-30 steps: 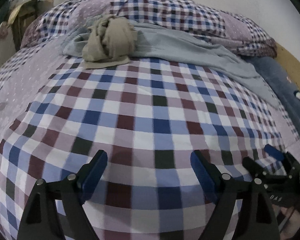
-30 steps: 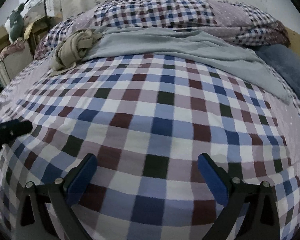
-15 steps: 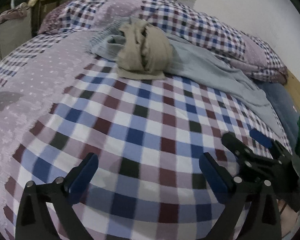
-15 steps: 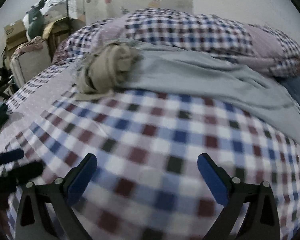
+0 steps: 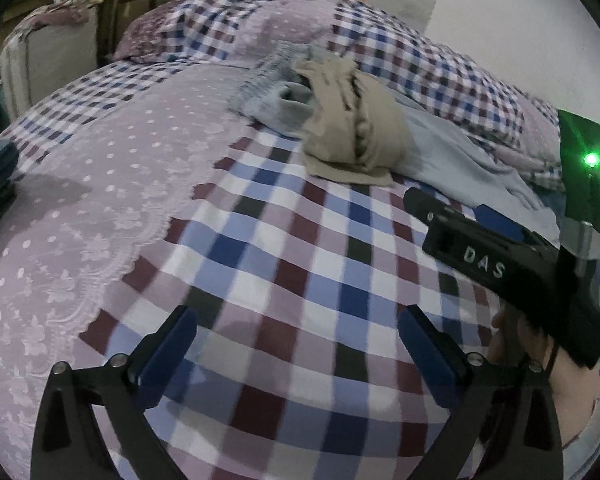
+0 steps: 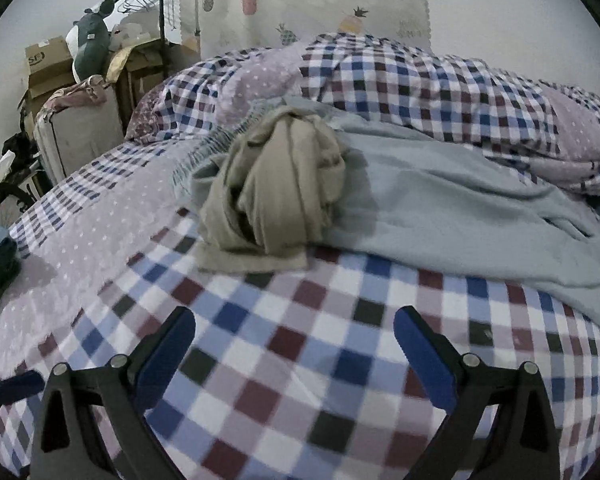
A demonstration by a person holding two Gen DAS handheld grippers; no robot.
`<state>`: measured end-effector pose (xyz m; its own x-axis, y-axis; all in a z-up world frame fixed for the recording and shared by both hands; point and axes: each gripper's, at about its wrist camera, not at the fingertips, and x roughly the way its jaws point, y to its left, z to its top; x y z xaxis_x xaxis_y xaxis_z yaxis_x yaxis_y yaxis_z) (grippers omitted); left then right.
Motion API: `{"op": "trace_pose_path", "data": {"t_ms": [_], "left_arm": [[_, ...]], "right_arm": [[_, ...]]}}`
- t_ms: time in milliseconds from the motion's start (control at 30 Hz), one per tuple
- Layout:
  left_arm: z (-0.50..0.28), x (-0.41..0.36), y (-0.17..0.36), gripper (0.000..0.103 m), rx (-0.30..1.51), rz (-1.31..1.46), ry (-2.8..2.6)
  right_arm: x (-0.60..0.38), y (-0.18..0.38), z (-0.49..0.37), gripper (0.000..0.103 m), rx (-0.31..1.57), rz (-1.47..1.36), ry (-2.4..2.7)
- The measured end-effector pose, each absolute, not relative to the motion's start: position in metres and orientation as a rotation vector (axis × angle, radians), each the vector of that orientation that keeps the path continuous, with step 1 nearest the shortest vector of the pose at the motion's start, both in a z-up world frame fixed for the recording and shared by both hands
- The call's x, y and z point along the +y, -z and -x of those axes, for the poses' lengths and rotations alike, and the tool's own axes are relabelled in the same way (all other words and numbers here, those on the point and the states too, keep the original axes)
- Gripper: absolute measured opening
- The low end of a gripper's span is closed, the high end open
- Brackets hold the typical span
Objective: Fold clothes
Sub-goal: 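Move the right gripper toward the khaki garment and grasp it, then lift the khaki garment with the right gripper and pull it open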
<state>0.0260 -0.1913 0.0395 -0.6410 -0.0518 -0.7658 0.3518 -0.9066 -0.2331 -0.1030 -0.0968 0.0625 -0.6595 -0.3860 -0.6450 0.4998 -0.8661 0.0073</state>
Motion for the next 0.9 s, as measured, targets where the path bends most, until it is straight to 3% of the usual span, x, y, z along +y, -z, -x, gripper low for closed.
{"op": "trace_pose_path", "data": {"t_ms": [200,433,633,700,767,900], "left_arm": [[-0.03,-0.206,-0.038,0.102,0.585,-1.176,2.572],[-0.036,-0.219,-0.037,0.102,0.665,-1.152,2.546],[-0.04,-0.226,-0.035,0.102,0.691,-1.153,2.536],[-0.037,-0.226,-0.035,0.102,0.692,-1.155,2.538],[-0.036,-0.227,-0.035,0.102,0.694,-1.155,2.54],[-0.037,-0.226,-0.036,0.102,0.699,-1.147,2.543]], "right_arm": [[-0.128,-0.061,0.126,0.083,0.294,-0.873,2.484],[-0.15,-0.063,0.156,0.073,0.336,-0.858,2.527],[-0.16,-0.054,0.18,0.052,0.378,-0.925,2.56],[-0.16,-0.052,0.181,0.037,0.391,-0.932,2.557],[-0.154,-0.054,0.178,0.029,0.37,-0.925,2.562],[-0.132,-0.062,0.167,0.022,0.266,-0.885,2.59]]}}
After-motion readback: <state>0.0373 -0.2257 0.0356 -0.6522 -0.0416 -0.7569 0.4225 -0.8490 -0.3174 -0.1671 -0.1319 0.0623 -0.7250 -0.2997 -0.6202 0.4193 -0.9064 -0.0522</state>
